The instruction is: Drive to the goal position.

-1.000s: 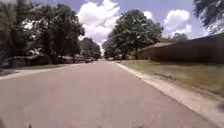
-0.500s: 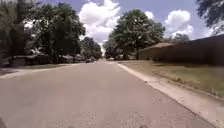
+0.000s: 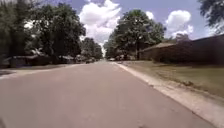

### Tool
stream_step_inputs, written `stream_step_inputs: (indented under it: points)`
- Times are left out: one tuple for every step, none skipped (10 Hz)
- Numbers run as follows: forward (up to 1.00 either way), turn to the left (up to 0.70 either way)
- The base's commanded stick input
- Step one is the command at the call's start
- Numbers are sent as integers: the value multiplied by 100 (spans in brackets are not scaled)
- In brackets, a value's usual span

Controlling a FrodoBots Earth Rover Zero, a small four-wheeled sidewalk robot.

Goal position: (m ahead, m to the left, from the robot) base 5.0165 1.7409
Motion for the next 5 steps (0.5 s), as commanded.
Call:
stream_step_inputs:
  points:
    - [70,0]
    - [70,0]
    - [70,0]
    - [70,0]
    - [70,0]
